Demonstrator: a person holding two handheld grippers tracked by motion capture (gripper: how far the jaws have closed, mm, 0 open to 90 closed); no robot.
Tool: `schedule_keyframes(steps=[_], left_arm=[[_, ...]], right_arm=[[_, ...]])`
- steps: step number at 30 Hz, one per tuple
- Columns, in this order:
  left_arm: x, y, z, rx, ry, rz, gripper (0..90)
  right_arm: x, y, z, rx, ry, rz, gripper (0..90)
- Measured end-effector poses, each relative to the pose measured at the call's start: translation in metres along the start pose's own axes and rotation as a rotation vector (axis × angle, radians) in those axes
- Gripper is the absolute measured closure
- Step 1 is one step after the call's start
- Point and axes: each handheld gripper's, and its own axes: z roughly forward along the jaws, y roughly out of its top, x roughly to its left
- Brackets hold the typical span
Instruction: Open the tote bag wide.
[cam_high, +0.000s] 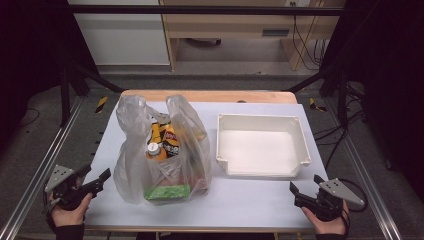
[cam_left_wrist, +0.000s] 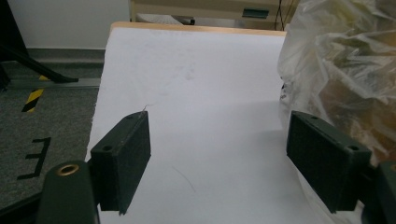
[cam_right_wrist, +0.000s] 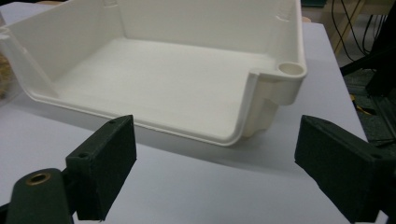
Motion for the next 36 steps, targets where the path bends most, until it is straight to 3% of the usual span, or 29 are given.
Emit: schedule_keyframes(steps=[4,12,17,22,29,30,32,33,36], left_arm=[[-0.002,0.004,-0.001,-0.004,-0.006,0.003,21.7],[-0.007,0.020,-0.014,-0.070,-0.032,0.001,25.5],[-0.016,0.028,-0.018,-0.079,-0.064,0.022,28.7],[-0.020,0.034,-0.022,-0.085,-0.092,0.018,30.6],[-0.030,0.044,-0.034,-0.117,-0.135,0.036,31.7],[-0.033,0.047,-0.039,-0.130,-0.141,0.040,31.7],[-0.034,0.049,-0.042,-0.138,-0.147,0.041,31.8],[-0.037,0.051,-0.045,-0.144,-0.152,0.049,31.8],[-0.039,0.053,-0.048,-0.148,-0.151,0.064,31.7]], right_arm=[[0.009,0.006,0.002,-0.001,0.035,-0.009,14.8],[0.025,0.023,0.000,-0.031,0.102,-0.016,18.8],[0.042,0.035,0.005,-0.025,0.149,-0.028,20.8],[0.053,0.044,0.009,-0.028,0.178,-0.029,23.4],[0.078,0.057,0.016,-0.026,0.260,-0.045,26.8],[0.088,0.063,0.019,-0.029,0.298,-0.050,27.6],[0.092,0.065,0.020,-0.033,0.310,-0.050,27.8],[0.102,0.072,0.023,-0.040,0.343,-0.055,28.8],[0.112,0.078,0.026,-0.043,0.356,-0.072,29.4]])
